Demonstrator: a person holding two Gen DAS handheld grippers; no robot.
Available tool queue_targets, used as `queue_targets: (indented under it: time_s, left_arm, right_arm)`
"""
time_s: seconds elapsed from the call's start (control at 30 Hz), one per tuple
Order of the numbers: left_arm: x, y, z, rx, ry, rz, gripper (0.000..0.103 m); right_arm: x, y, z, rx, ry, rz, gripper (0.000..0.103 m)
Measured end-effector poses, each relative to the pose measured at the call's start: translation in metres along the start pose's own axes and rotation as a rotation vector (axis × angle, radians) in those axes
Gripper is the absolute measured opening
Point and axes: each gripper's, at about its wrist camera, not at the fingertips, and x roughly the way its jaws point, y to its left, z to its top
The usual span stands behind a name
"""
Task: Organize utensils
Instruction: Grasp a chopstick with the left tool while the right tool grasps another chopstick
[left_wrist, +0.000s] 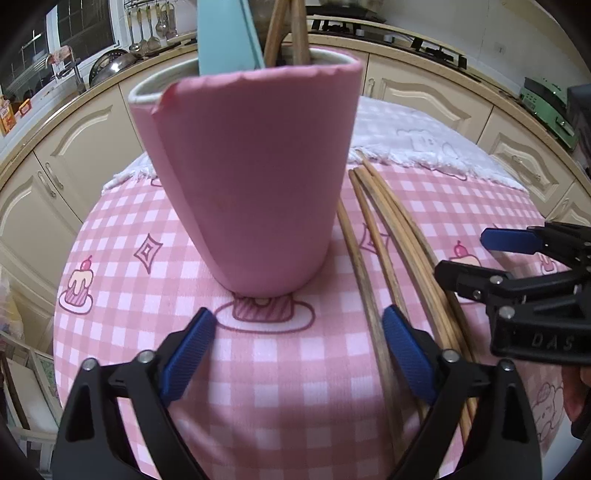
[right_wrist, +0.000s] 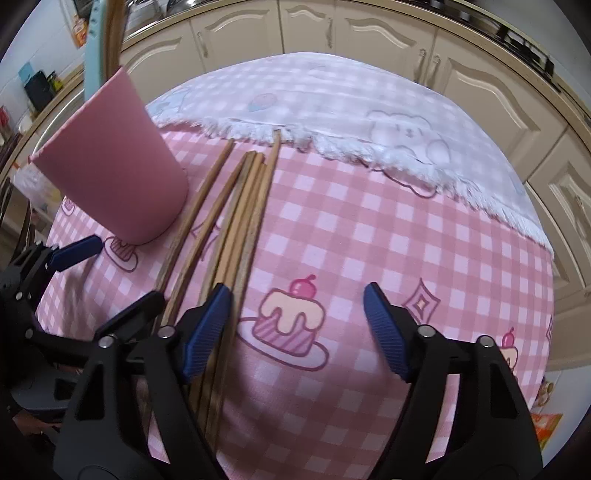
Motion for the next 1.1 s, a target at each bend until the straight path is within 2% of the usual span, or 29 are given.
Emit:
queue_targets:
  time_s: [0.03, 0.07, 0.1, 0.17, 0.4, 0.53, 0.57, 0.63, 0.67, 0.73, 0.77, 0.87, 1.03, 1.1]
  left_arm:
    - [0.0, -0.001, 0.002, 0.002, -0.002, 0.002, 0.08]
    - [0.001, -0.001, 0.003, 0.002, -0.003, 0.001, 0.072]
    - [0.0, -0.001, 0.004, 0.002, -0.004, -0.001, 0.065]
    - [0.0, 0.0, 0.006, 0.004, -0.002, -0.011, 0.059]
    - [-0.001, 0.003, 0.008, 0.011, 0.007, -0.016, 0.056]
    - [0.001, 0.003, 0.009, 0.017, 0.018, -0.013, 0.056]
    - [0.001, 0.002, 0.01, 0.017, 0.021, -0.013, 0.054]
    - [0.001, 0.001, 0.012, 0.02, 0.022, -0.018, 0.045]
    - [0.001, 0.001, 0.013, 0.021, 0.023, -0.033, 0.032]
    - [0.0, 0.0, 0.014, 0.022, 0.032, -0.077, 0.014]
    - [0.0, 0.0, 0.013, 0.025, 0.036, -0.089, 0.011]
    - [0.001, -0.001, 0.012, 0.034, 0.037, -0.091, 0.011]
    - [0.004, -0.008, 0.015, 0.057, 0.04, -0.087, 0.012]
    - [0.004, -0.009, 0.016, 0.055, 0.046, -0.111, 0.006]
  right_arm:
    - [-0.001, 0.001, 0.001, -0.003, 0.004, 0.005, 0.061]
    - [-0.001, 0.003, 0.002, -0.006, 0.008, 0.01, 0.057]
    - [-0.003, 0.005, 0.002, -0.012, 0.013, 0.013, 0.048]
    - [-0.004, 0.006, 0.003, -0.021, 0.018, 0.0, 0.037]
    - [0.006, 0.012, 0.017, -0.016, 0.043, 0.002, 0.035]
    - [0.015, 0.014, 0.03, -0.01, 0.055, -0.018, 0.029]
    - [0.015, 0.014, 0.032, -0.007, 0.056, -0.016, 0.027]
    - [0.018, 0.017, 0.035, -0.022, 0.058, -0.018, 0.011]
    - [0.018, 0.018, 0.035, -0.029, 0.059, -0.018, 0.008]
    - [0.016, 0.018, 0.031, -0.047, 0.062, -0.017, 0.008]
    - [0.015, 0.017, 0.028, -0.041, 0.064, -0.01, 0.008]
    - [0.013, 0.009, 0.025, -0.003, 0.067, 0.019, 0.008]
    - [0.017, 0.013, 0.034, -0.02, 0.077, 0.005, 0.008]
    - [0.017, 0.014, 0.034, -0.034, 0.075, 0.006, 0.008]
